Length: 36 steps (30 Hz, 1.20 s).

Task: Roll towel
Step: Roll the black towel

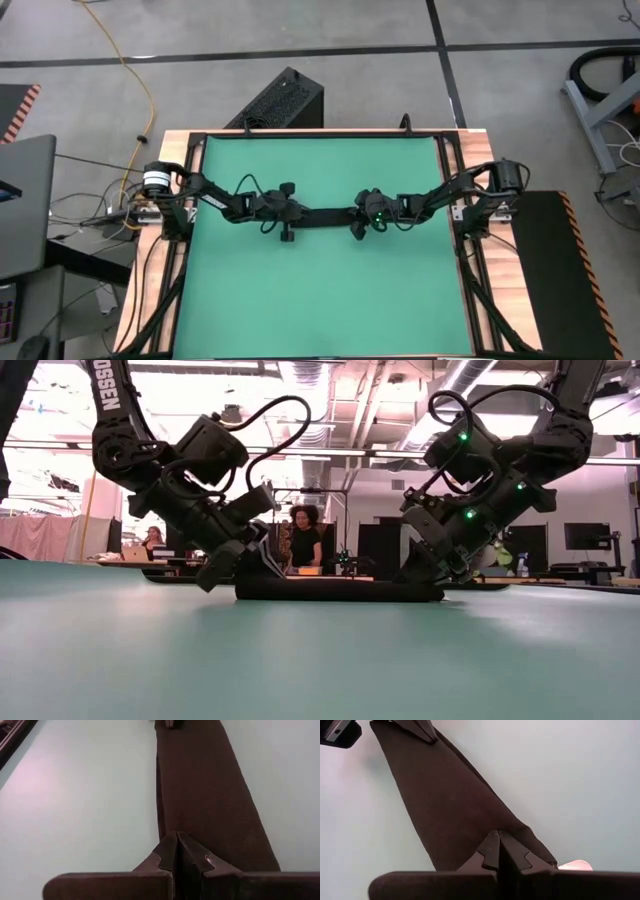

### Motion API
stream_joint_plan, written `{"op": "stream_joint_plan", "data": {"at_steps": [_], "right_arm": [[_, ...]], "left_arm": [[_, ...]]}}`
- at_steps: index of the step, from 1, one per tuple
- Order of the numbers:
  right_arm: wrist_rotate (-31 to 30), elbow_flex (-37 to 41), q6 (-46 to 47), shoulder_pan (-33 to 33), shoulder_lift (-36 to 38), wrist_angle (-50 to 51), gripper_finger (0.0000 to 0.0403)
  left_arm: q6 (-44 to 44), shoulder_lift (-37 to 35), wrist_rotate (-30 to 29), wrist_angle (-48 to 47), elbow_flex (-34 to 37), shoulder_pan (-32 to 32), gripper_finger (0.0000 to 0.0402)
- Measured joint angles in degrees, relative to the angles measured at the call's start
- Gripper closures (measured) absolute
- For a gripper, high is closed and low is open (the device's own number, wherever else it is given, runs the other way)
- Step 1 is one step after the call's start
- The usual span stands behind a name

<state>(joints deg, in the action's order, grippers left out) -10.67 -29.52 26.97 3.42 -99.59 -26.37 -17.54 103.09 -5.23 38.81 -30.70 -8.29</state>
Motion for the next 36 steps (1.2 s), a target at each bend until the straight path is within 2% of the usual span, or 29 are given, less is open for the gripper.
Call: {"op": "stream_joint_plan", "data": {"at_steps": [4, 13, 18, 25, 32, 36], "right_arm": [[0.08, 0.02, 0.14, -0.02, 1.77, 0.19, 0.0381], [0.86, 0.26, -4.27, -0.11, 10.84, 3.61, 0.0381], [-3.71, 0.2, -6.31, -0.94, 13.7, 5.71, 0.0381], [-8.53, 0.15, -5.99, -2.69, 10.79, 7.84, 0.0385], [-9.75, -0.09, -2.64, -3.1, 3.55, 5.89, 0.0386], [-9.72, -0.11, -2.42, -3.45, 3.14, 4.48, 0.0386]], "left_arm": [[-0.18, 0.0, -0.64, -1.73, 0.0, 0.02, 0.0402], [-1.22, -0.07, -1.28, -3.5, -0.01, 0.04, 0.0401], [-1.2, -0.07, -1.45, -3.53, 0.0, 0.04, 0.0401], [-1.18, -0.07, -1.49, -3.62, 0.0, 0.04, 0.0402], [-1.01, -0.19, -1.57, -3.19, 0.05, 0.38, 0.0401], [-0.73, -3.87, -2.3, -4.56, 0.07, 1.47, 0.0401]]}}
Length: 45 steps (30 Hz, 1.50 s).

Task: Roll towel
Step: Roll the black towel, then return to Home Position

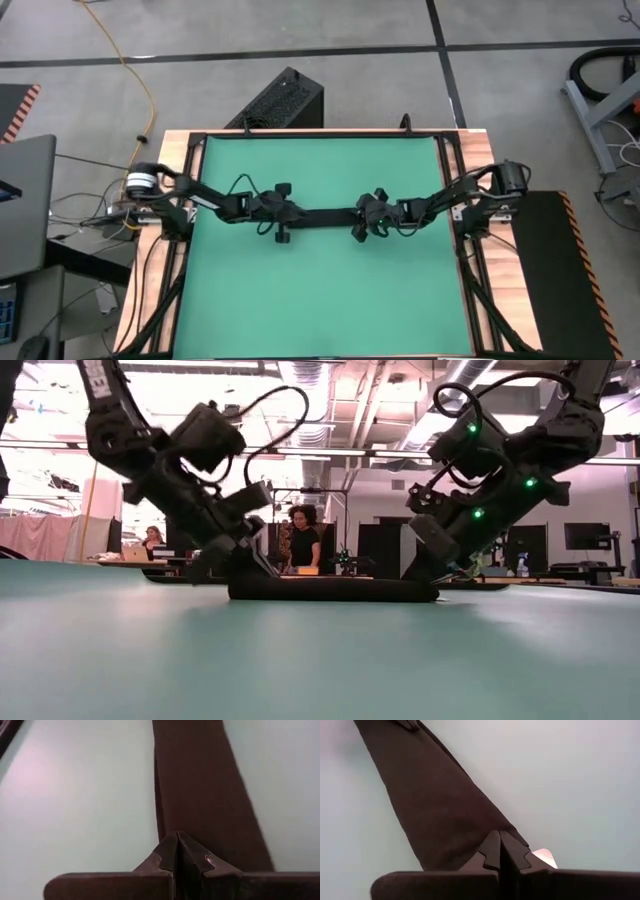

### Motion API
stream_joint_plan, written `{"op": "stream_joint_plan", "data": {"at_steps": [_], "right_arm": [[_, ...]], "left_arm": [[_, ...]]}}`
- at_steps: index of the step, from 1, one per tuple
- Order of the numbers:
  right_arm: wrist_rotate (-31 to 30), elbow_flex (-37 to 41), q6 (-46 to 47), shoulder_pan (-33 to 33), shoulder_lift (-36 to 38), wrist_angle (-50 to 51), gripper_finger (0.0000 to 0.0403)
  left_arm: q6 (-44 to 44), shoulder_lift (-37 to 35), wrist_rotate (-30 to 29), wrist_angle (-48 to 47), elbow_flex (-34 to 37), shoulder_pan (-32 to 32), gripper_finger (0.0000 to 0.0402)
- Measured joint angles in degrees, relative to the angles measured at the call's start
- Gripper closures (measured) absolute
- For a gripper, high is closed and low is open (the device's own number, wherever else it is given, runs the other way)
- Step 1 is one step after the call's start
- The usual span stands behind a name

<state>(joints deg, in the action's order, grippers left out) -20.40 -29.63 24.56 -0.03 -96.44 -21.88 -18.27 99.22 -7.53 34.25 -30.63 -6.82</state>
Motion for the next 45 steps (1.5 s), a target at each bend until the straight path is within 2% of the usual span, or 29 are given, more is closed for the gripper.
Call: {"op": "stream_joint_plan", "data": {"at_steps": [8, 11, 17, 19, 21, 23, 25, 28, 33, 41, 45], "right_arm": [[0.54, 0.2, -1.41, 0.06, 3.47, 0.64, 0.0386], [0.93, 0.35, -3.4, -0.1, 6.19, 0.67, 0.0387], [0.91, 0.33, -8.93, -1.59, 17.86, -0.4, 0.0386], [0.93, 0.33, -12.32, -2.38, 22.22, -0.06, 0.0383], [0.9, 0.24, -16.37, -3.33, 26.39, 0.7, 0.038], [0.89, 1.02, -19.0, -4.04, 30.8, 1.42, 0.0379], [0.82, 3.07, -20.41, -4.69, 35.64, 1.28, 0.0381], [0.22, 8.28, -21.42, -5.73, 43.74, -0.4, 0.0385], [-4.27, 17.82, -18.77, -6.67, 54.99, -4.7, 0.0381], [-6.07, 29.25, -17.6, -7.08, 67.19, -11.14, 0.0378], [-8.55, 29.18, -17.75, -7.17, 71.81, -7.34, 0.038]], "left_arm": [[-0.84, -15.95, -7.87, -13.87, 0.04, 2.56, 0.0402], [0.91, -22.1, -9.01, -17.75, 0.08, 3.49, 0.0402], [5.35, -37.15, -7.79, -20.38, 0.02, 5.79, 0.0401], [5.93, -41.82, -5.4, -21.16, -0.11, 6.02, 0.0402], [5.93, -46.59, -0.63, -24.75, 0.34, 5.95, 0.0402], [6.47, -51.31, 4.88, -24.62, 2.0, 5.47, 0.0401], [7.48, -56.66, 7.7, -24.27, 5.08, 4.9, 0.0401], [9.13, -65.0, 5.19, -24.0, 11.01, 4.27, 0.0402], [11.79, -76.62, 1.3, -22.96, 19.64, 4.21, 0.0401], [15.77, -85.52, -5.32, -23.14, 28.23, 4.21, 0.0402], [18.15, -88.8, -6.51, -27.18, 29.99, 4.19, 0.0402]]}}
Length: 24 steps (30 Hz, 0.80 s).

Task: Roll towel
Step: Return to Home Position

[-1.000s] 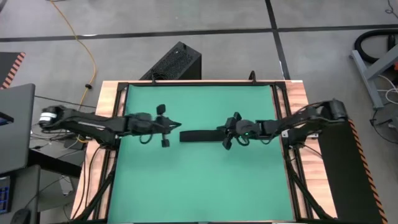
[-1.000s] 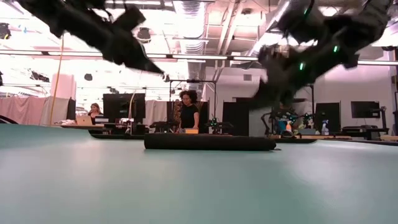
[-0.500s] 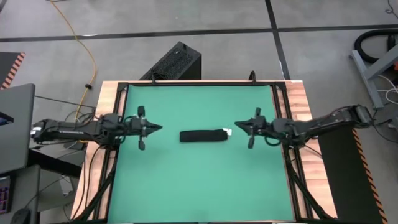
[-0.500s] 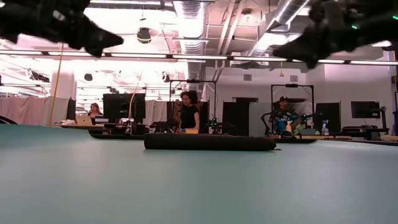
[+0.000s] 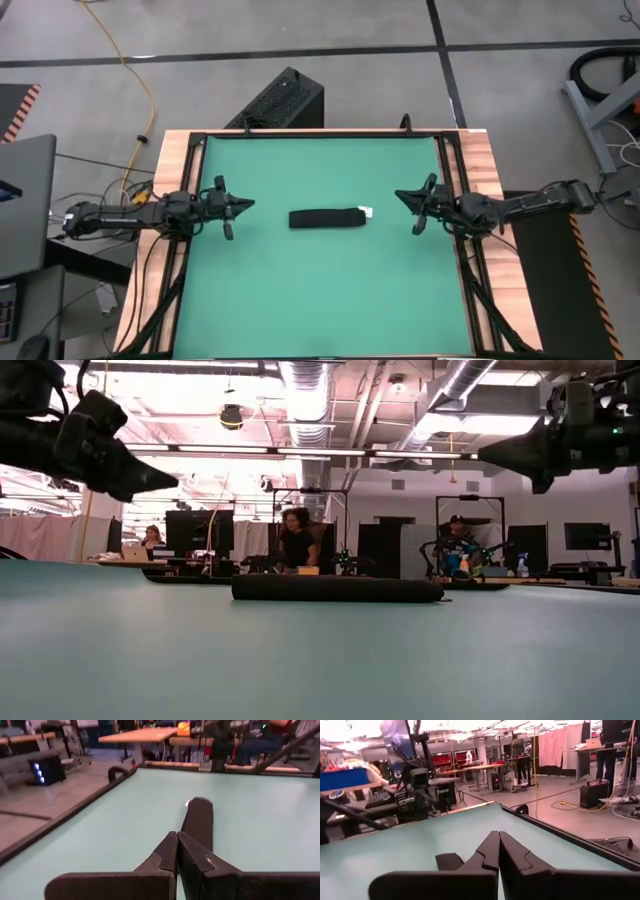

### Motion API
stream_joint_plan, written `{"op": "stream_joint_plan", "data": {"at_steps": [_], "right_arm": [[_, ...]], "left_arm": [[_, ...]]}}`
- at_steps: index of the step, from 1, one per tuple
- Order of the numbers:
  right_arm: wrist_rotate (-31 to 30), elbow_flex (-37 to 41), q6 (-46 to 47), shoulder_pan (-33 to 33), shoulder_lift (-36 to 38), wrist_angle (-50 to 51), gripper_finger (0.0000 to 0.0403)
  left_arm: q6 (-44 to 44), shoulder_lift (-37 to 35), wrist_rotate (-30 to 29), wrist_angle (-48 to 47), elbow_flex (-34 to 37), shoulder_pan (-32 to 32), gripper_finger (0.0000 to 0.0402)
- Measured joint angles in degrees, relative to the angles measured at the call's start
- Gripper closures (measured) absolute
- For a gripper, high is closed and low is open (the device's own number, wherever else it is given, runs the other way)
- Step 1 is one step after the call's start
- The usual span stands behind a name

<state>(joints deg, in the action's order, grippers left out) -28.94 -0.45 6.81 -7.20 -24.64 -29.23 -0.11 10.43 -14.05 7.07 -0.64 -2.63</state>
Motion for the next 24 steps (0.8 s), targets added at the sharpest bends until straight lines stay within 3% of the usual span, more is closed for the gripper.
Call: {"op": "stream_joint_plan", "data": {"at_steps": [13, 18, 24], "right_arm": [[0.08, 0.0, -2.02, -1.51, 7.88, 10.22, 0.0379], [-4.12, 0.0, -4.83, -3.16, 13.06, 11.96, 0.038], [-4.15, 0.02, 0.28, -6.78, 20.94, 24.49, 0.0379]], "left_arm": [[-0.62, -7.23, -4.47, -4.92, -0.48, 0.0, 0.0401], [-0.07, -8.03, -4.94, -4.98, -0.52, 0.02, 0.0401], [0.78, -9.14, -5.92, -4.96, -0.55, 0.02, 0.0401]]}}
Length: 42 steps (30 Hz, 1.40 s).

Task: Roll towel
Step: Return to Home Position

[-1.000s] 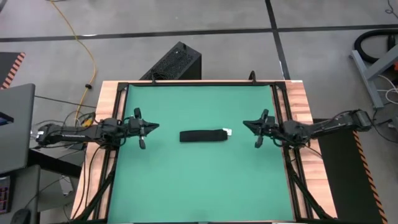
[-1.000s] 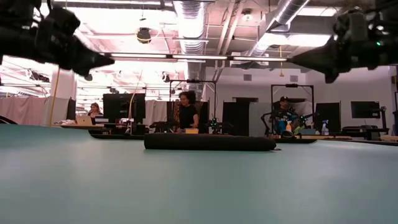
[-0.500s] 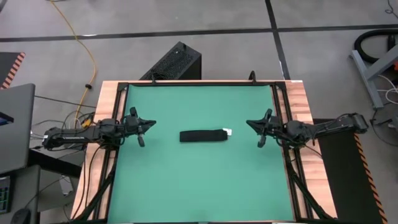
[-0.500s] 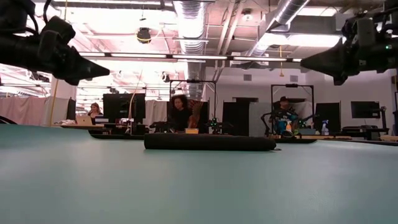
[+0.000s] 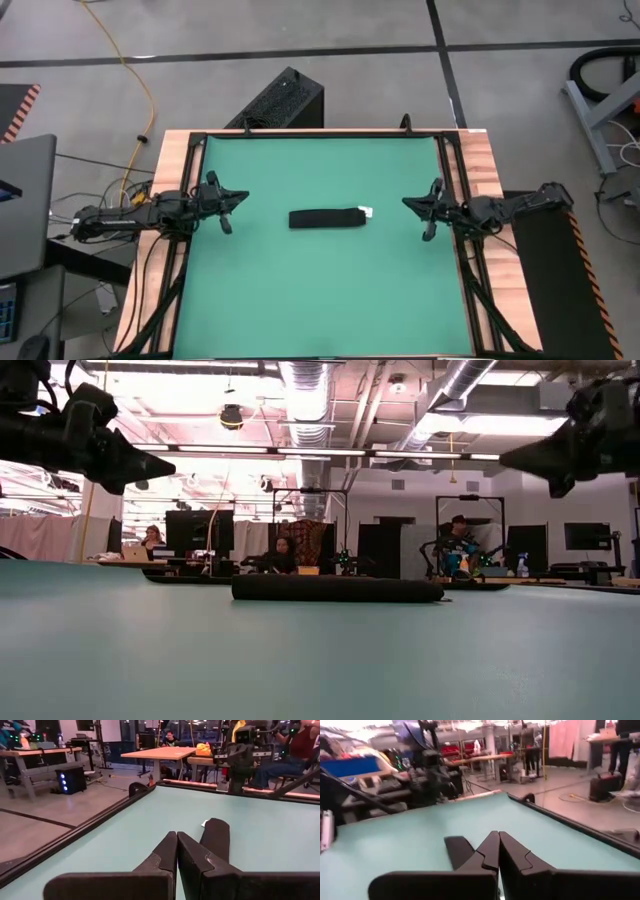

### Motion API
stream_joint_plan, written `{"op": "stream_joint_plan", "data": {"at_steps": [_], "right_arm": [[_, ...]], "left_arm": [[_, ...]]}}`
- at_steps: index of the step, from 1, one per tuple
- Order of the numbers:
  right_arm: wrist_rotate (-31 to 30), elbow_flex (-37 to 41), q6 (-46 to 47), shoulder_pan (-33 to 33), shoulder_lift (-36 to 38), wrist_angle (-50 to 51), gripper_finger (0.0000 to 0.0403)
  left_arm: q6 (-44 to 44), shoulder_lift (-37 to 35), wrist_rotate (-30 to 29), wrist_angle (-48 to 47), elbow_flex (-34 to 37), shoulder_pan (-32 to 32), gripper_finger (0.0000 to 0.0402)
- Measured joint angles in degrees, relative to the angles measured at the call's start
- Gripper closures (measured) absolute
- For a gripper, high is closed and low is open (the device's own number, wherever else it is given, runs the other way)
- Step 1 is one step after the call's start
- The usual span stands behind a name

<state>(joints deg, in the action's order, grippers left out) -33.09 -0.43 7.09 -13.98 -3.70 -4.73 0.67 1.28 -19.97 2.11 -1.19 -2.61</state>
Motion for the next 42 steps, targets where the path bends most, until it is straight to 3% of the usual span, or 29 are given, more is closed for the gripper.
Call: {"op": "stream_joint_plan", "data": {"at_steps": [3, 7, 9, 14, 19, 25, 32, 36, 42], "right_arm": [[-1.03, 0.0, -1.56, -2.57, 0.92, -0.05, 0.0379], [-9.75, 0.02, -4.99, -4.85, 1.94, 0.17, 0.0379], [-10.26, 0.02, -7.44, -5.28, 2.66, -0.2, 0.0379], [8.86, -0.02, -10.83, -6.29, 3.56, -0.68, 0.0388], [13.27, -0.11, -5.81, -6.23, 2.58, 1.47, 0.0384], [10.63, -0.13, -6.18, -4.82, 2.07, 1.38, 0.0374], [8.86, -0.15, -8.47, -3.99, 2.05, 1.33, 0.0383], [3.67, -0.13, -8.5, -3.03, 2.06, 1.14, 0.038], [3.27, -0.13, -8.63, -1.95, 2.05, 1.16, 0.037]], "left_arm": [[0.02, -0.22, 0.01, 0.02, 0.0, 0.0, 0.0402], [-0.49, -0.22, 0.12, 1.99, 0.55, 0.0, 0.0402], [-1.08, -0.25, 0.61, 2.31, 0.56, 0.0, 0.0401], [-1.67, -1.19, 11.65, 1.08, 0.59, 0.02, 0.0401], [-0.41, -0.57, 19.18, -1.64, 0.4, 0.0, 0.0402], [-0.78, -0.6, 17.54, -2.39, 0.02, -0.04, 0.0401], [-1.01, -0.6, 24.02, -2.06, -0.04, -0.03, 0.0402], [-3.18, -0.6, 20.34, -2.66, -0.04, -0.04, 0.0402], [-2.78, -0.6, 17.67, -2.56, -0.09, -0.07, 0.0402]]}}
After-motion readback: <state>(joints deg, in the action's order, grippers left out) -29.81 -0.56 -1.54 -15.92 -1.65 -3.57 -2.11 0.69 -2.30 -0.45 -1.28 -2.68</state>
